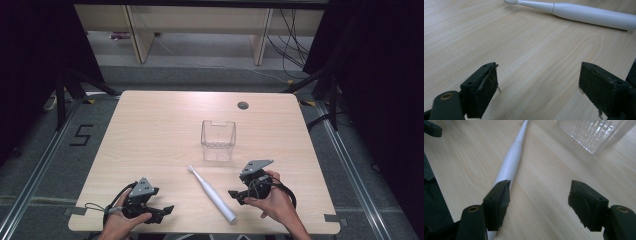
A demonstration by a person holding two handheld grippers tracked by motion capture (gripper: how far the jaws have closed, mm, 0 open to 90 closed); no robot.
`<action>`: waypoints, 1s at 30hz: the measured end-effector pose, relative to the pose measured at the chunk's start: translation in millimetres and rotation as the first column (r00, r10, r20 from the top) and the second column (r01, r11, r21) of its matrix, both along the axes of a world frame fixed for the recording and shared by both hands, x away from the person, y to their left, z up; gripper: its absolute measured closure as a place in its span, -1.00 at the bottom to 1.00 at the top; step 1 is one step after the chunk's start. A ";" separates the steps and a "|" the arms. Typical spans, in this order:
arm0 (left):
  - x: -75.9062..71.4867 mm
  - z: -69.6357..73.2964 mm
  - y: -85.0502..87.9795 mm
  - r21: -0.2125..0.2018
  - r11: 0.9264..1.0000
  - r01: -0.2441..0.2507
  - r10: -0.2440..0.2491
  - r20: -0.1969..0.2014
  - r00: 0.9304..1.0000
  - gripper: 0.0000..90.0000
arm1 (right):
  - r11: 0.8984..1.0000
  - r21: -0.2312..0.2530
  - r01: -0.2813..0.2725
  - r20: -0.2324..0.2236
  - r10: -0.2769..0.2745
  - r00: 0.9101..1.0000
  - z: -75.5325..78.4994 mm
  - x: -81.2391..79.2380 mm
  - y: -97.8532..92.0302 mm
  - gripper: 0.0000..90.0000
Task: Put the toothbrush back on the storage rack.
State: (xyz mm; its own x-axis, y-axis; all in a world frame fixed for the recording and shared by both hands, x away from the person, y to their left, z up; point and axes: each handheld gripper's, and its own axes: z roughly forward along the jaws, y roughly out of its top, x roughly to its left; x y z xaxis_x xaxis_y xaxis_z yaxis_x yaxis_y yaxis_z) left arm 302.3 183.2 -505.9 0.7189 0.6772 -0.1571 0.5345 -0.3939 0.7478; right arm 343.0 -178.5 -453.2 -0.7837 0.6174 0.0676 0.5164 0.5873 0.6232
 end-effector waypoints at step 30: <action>0.4 0.0 0.0 0.015 1.000 0.008 -0.008 -0.001 1.000 -0.67 | 0.992 -0.072 -0.104 -0.108 0.096 0.989 -6.4 12.6 58.3 -0.07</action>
